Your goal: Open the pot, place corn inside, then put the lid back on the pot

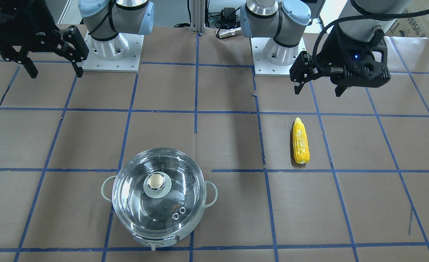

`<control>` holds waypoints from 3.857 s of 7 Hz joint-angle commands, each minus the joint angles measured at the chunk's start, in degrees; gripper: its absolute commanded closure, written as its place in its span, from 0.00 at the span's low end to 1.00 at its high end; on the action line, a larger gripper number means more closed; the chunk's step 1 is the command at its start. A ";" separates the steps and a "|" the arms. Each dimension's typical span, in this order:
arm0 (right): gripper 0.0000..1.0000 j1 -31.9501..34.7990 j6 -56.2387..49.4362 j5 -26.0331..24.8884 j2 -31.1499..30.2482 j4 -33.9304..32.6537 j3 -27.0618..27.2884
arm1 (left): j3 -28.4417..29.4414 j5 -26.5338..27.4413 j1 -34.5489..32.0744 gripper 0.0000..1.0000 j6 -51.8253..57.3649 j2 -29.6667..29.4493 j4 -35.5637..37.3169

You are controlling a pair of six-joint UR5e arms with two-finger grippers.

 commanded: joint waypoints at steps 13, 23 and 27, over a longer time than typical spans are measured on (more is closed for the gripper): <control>0.02 16.15 8.77 0.70 33.44 -7.50 -19.26 | 0.00 -0.04 0.00 0.00 -0.02 0.07 0.00; 0.11 17.99 8.25 -0.09 38.27 -11.81 -20.50 | 0.00 -0.04 0.00 0.00 -0.02 0.07 0.00; 0.21 17.99 6.57 -0.18 38.10 -11.55 -20.32 | 0.00 -0.04 0.00 0.00 -0.02 0.16 0.00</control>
